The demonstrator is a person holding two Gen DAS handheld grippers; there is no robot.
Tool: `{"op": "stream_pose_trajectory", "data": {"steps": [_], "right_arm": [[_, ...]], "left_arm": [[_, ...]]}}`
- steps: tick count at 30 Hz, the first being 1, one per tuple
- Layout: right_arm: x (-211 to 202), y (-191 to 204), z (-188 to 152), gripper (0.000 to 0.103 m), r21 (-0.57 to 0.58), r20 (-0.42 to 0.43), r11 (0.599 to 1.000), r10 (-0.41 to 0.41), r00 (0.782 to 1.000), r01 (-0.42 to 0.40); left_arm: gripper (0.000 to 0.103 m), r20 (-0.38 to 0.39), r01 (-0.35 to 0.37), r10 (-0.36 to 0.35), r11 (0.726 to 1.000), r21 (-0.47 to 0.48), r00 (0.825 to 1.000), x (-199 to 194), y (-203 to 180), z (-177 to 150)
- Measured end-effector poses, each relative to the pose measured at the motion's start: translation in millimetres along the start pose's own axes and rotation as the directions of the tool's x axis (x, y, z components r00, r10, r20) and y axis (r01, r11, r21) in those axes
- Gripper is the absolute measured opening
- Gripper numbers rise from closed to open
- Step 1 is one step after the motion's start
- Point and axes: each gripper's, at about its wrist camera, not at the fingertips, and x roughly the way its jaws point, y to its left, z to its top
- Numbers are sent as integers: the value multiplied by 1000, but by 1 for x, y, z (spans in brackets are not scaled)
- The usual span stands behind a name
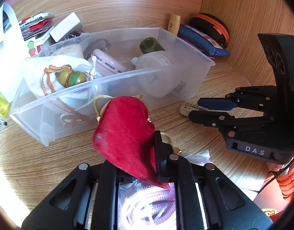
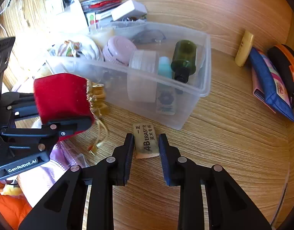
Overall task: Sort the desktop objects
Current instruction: 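Grasp the red velvet pouch with the left tool while the right tool grasps the wooden tag, then carry the red pouch into the box with the left tool while the right tool drops the tag there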
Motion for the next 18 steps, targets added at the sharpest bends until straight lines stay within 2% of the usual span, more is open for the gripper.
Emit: {"op": "stream_pose_trajectory", "data": {"steps": [9, 18], "right_arm": [[-36, -1, 10, 23, 40, 93, 999, -7, 996, 3], [-62, -6, 19, 23, 56, 161, 998, -29, 986, 21]], "left_arm": [[11, 90, 14, -13, 1000, -14, 996, -38, 4, 8], [11, 203, 24, -21, 1000, -13, 979, -75, 6, 27]]}}
